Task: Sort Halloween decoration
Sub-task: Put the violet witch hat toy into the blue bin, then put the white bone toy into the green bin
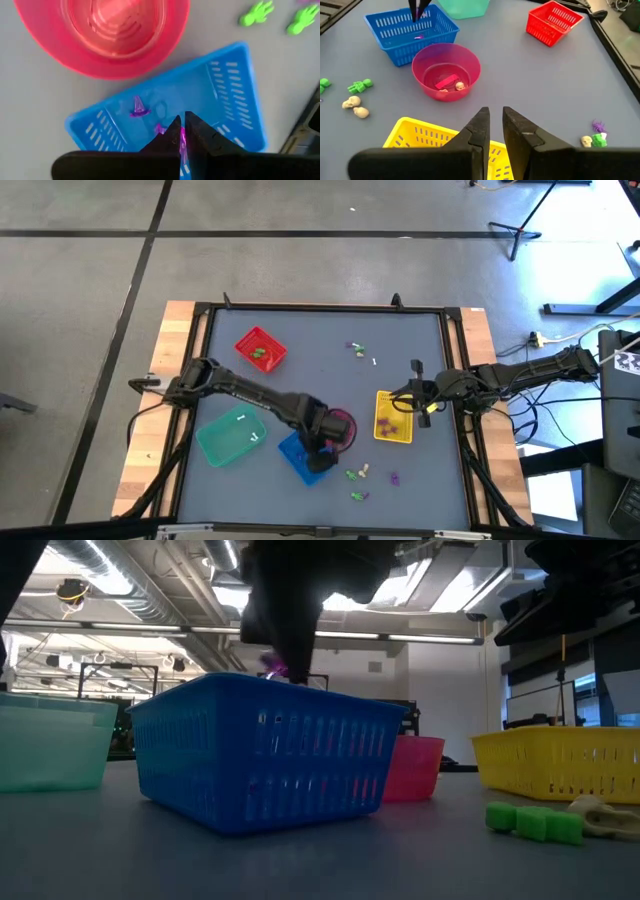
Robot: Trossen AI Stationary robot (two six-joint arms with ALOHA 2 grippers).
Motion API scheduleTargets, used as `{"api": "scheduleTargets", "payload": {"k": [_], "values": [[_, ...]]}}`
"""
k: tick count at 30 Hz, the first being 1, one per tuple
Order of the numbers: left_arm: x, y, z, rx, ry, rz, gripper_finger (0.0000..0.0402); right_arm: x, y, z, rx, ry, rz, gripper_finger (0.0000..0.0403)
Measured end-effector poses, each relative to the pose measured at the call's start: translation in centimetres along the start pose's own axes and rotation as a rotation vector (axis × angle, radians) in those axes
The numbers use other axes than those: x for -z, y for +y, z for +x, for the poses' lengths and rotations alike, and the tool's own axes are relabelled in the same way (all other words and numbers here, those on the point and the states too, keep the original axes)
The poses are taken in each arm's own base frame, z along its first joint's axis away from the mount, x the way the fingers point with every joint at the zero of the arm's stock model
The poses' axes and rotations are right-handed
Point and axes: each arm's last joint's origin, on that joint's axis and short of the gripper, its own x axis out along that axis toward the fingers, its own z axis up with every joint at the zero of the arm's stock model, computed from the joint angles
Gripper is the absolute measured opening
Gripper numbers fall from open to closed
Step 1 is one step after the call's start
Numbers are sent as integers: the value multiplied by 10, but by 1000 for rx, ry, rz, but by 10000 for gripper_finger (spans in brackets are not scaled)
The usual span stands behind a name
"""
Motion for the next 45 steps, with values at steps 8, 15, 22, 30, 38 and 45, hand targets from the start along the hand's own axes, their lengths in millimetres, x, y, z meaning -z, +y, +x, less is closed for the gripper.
{"api": "scheduleTargets", "payload": {"k": [8, 15, 22, 30, 38, 45], "values": [[17, -8, 17, -111, -38, 54, 0, 0, 0, 0, 0, -1, 34, 51], [12, -3, 16, -121, -52, 70, 17, 0, 0, 0, -1, -1, 35, 51], [8, 2, 16, -120, -41, 54, 89, 0, 0, 0, -1, -1, 35, 51], [10, 10, 6, -211, -61, 81, 134, -1, 0, 0, 0, -4, 35, 51], [25, 0, -30, -284, -181, 238, 127, -25, -4, -12, 2, -81, 122, 56], [47, 4, -22, -346, -162, 283, 120, -46, -6, -23, -81, -151, 224, 125]]}}
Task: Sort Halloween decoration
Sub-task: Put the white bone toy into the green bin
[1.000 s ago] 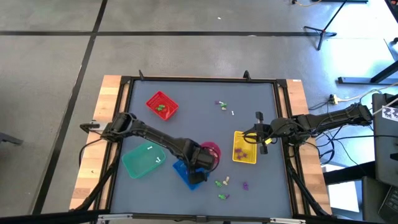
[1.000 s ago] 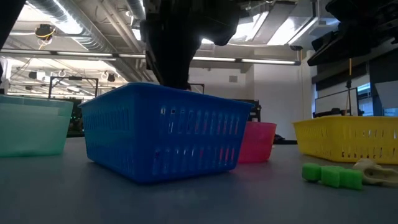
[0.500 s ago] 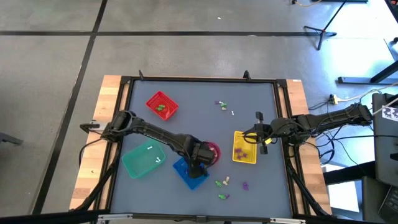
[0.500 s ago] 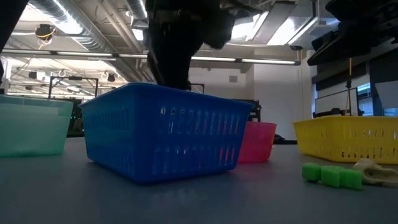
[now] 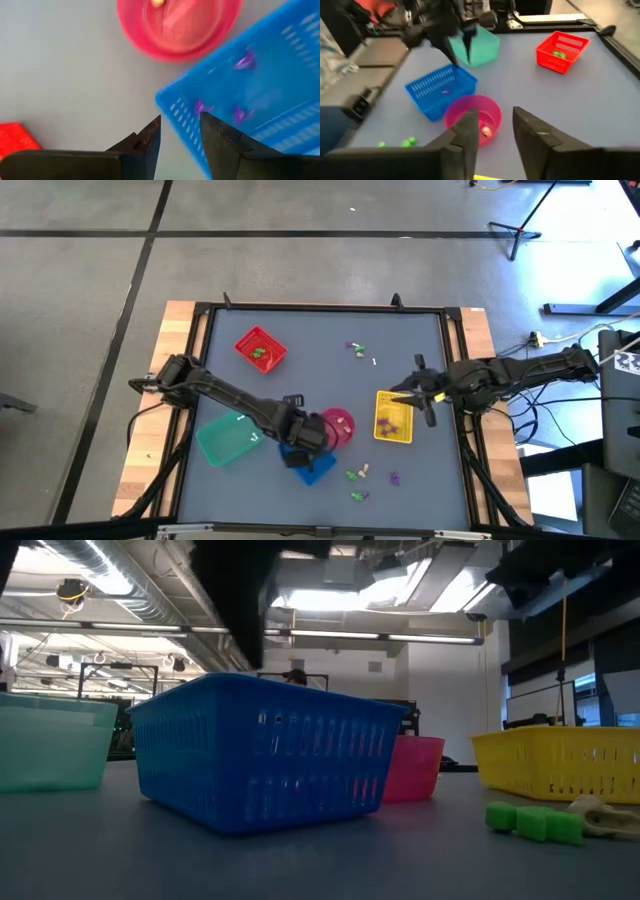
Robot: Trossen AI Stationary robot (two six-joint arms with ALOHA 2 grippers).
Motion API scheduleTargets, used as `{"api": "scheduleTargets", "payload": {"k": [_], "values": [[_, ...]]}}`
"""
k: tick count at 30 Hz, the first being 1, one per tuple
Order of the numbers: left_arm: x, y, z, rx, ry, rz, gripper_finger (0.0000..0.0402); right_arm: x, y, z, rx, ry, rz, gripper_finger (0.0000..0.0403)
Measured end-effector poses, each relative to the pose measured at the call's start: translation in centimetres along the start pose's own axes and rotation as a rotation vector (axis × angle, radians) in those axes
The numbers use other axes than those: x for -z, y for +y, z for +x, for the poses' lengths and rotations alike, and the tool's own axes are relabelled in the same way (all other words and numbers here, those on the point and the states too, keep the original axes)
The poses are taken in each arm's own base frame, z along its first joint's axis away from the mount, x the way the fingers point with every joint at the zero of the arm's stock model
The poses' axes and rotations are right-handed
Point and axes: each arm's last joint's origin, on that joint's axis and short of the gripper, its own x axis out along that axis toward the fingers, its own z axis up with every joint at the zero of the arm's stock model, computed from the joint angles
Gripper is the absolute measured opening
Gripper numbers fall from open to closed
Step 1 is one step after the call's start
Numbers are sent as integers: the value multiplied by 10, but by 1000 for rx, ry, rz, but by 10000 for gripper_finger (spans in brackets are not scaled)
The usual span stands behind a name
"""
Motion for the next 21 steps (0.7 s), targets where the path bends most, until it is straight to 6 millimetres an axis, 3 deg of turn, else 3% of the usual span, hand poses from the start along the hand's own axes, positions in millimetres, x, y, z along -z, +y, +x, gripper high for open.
{"api": "scheduleTargets", "payload": {"k": [5, 10, 15, 21], "values": [[28, 13, 1, 17, 6, -39, 113, -17, -2, -7, 44, -36, 26, 171], [52, 33, -9, 83, -131, -118, 110, -33, -13, -7, 190, -5, 90, 186], [66, 55, -12, 110, -300, -200, 110, -40, -39, 9, 385, 132, 162, 183], [74, 73, -5, 57, -353, -266, 110, -24, -82, 40, 568, 320, 297, 182]]}}
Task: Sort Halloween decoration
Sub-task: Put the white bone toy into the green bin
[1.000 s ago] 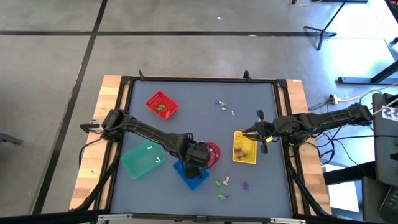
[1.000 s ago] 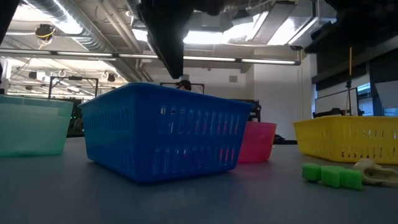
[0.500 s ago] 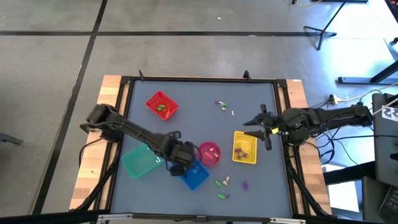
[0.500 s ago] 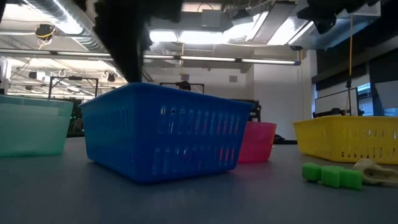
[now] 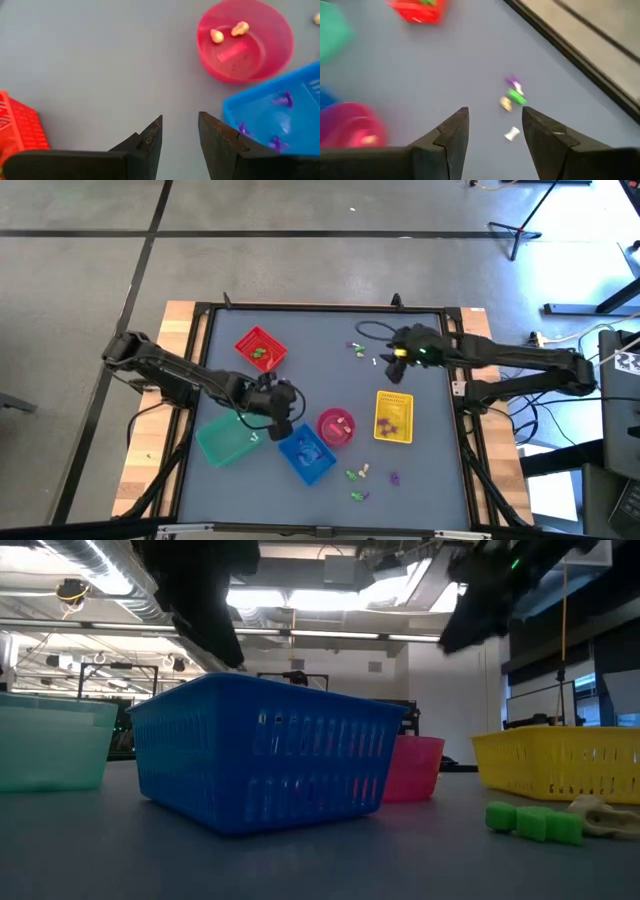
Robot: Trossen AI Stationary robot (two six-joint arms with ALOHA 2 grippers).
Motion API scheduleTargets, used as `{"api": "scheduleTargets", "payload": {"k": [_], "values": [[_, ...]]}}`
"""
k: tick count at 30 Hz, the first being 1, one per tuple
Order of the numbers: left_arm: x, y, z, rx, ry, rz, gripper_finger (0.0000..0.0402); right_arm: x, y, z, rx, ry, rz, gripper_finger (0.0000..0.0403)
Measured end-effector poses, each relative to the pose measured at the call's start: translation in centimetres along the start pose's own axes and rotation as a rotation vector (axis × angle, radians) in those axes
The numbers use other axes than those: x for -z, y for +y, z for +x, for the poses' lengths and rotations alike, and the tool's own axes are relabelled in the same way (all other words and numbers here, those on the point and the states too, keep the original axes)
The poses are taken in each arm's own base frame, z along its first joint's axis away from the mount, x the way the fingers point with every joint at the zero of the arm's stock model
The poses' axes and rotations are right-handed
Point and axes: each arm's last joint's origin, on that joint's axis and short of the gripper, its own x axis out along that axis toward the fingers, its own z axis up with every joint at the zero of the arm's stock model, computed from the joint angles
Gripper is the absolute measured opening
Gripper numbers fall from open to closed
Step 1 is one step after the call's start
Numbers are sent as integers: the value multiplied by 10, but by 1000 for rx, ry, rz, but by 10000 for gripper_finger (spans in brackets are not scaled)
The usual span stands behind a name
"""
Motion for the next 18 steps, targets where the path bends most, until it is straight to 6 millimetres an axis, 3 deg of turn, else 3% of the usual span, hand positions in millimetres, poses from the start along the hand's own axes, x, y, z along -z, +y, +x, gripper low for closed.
{"api": "scheduleTargets", "payload": {"k": [9, 18], "values": [[1, 7, 5, -17, 12, -39, 110, 5, -28, 61, 162, 203, 74, 182], [1, 7, 5, -16, 12, -39, 110, 17, -39, 97, 169, 349, 201, 182]]}}
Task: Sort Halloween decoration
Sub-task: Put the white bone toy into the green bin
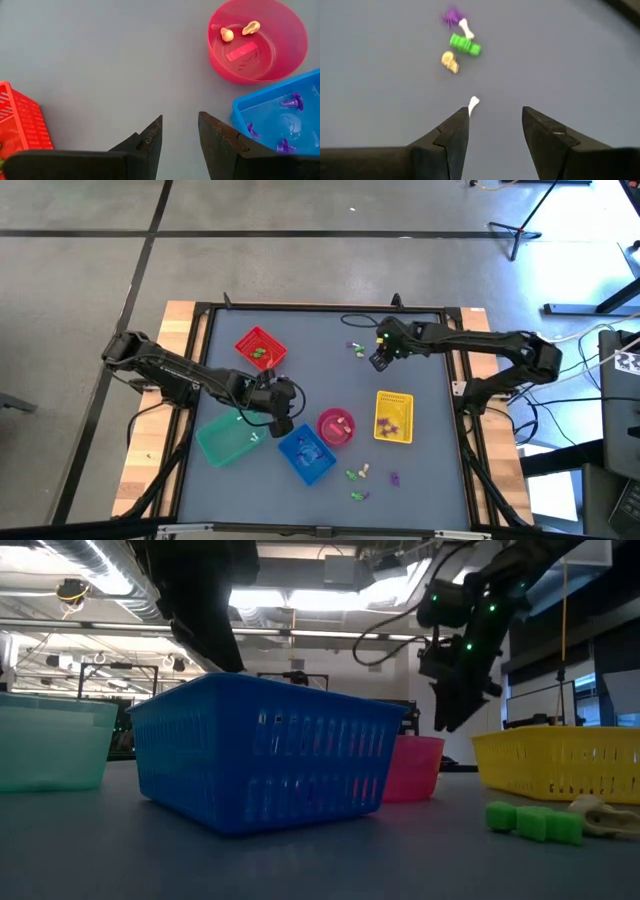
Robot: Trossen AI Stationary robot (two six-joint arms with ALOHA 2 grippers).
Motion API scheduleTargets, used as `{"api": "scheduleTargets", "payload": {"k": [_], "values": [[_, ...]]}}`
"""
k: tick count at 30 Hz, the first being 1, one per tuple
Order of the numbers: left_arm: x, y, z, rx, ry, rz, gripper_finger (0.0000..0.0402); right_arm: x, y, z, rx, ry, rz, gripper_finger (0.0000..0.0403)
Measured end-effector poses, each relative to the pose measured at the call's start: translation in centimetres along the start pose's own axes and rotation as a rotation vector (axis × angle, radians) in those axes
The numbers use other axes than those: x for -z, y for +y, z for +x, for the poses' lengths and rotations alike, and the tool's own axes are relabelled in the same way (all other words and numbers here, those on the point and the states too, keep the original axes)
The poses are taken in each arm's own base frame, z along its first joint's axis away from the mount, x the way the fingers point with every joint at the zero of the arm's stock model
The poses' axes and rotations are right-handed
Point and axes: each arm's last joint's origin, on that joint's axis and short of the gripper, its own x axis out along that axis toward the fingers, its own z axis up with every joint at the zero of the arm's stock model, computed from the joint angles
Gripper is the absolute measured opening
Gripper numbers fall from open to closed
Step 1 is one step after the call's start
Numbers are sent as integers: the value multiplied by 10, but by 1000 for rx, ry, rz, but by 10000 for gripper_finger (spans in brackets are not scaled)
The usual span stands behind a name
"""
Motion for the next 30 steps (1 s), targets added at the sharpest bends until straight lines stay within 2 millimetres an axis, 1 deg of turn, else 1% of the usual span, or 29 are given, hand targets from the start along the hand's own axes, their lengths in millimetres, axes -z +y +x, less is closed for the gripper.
{"api": "scheduleTargets", "payload": {"k": [5, 10, 16, 20, 24, 30], "values": [[0, 0, 0, 1, 0, 1, 110, 2, 1, 13, 6, 52, 13, 182], [0, 0, 0, -9, -5, 1, 110, 4, 3, 25, 1, 102, 102, 182], [0, 0, 0, -11, -6, 1, 110, 6, 5, 40, 14, 145, 122, 182], [0, 0, 0, -11, -6, 1, 110, 6, 9, 49, -49, 171, 159, 182], [0, 0, 0, -11, -6, 1, 110, 4, 12, 54, -88, 169, 162, 182], [0, 0, 0, -12, -6, 1, 110, 4, 11, 54, -61, 151, 162, 182]]}}
